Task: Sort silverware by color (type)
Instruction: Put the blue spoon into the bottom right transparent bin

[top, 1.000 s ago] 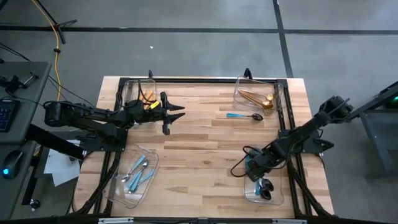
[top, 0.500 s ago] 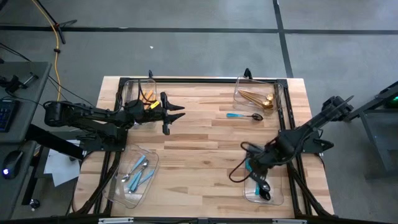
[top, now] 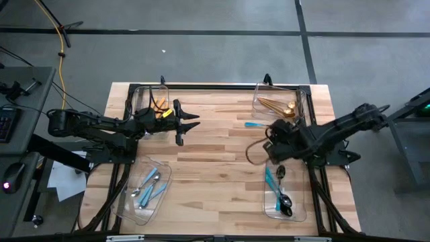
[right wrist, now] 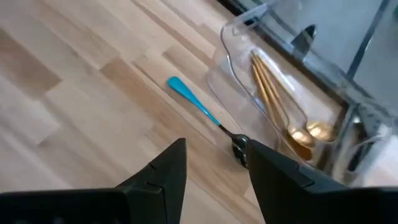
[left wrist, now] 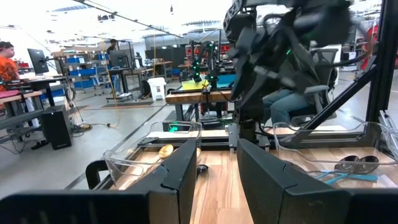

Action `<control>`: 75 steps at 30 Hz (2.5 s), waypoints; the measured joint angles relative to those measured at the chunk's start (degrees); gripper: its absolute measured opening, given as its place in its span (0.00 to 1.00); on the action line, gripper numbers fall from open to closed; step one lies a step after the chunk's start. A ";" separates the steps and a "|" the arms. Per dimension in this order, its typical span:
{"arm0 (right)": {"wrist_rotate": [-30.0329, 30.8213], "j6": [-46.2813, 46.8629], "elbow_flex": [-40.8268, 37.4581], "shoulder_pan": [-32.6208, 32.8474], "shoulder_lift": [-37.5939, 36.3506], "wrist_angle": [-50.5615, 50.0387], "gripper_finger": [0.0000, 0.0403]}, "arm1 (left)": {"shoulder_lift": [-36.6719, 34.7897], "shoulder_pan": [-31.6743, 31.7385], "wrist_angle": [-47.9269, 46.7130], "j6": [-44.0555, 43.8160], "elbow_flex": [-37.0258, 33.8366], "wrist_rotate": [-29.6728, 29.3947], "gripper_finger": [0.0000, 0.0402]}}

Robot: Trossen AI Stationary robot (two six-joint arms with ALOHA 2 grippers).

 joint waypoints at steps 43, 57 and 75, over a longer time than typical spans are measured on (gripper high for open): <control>-23.27 -43.58 -32.98 -40.72 -2.54 79.48 0.34 | 0.00 0.00 -0.61 -10.47 0.00 0.02 0.26; -21.97 -37.20 -32.07 -40.48 -1.63 68.00 0.01 | 0.00 0.00 -0.42 -7.54 0.00 0.00 0.26; -21.27 -31.05 -23.55 -40.97 15.30 58.79 0.00 | 0.02 0.01 -0.52 -6.51 0.81 0.01 0.26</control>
